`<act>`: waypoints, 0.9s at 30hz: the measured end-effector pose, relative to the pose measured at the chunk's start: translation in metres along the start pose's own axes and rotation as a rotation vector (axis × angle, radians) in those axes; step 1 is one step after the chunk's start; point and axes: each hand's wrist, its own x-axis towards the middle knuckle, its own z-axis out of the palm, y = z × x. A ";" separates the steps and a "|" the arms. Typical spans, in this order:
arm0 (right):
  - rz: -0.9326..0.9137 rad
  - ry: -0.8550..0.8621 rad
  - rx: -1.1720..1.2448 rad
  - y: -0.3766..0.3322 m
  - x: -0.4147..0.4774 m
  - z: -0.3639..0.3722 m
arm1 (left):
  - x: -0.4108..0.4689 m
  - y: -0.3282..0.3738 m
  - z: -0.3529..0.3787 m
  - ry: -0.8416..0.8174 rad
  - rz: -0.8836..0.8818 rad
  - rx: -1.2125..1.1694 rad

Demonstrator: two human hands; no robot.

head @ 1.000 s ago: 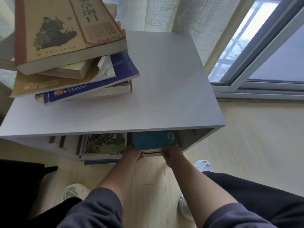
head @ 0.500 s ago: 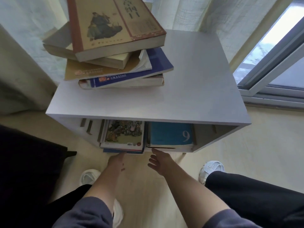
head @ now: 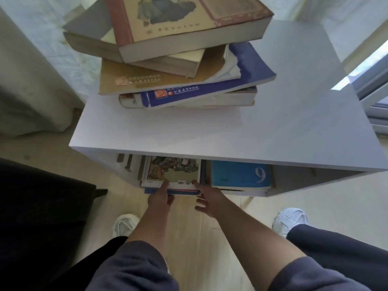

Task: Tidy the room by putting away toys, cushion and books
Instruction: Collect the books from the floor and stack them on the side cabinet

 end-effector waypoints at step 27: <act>-0.462 -0.093 0.081 -0.007 -0.097 -0.079 | -0.108 -0.020 -0.023 -0.269 0.217 0.101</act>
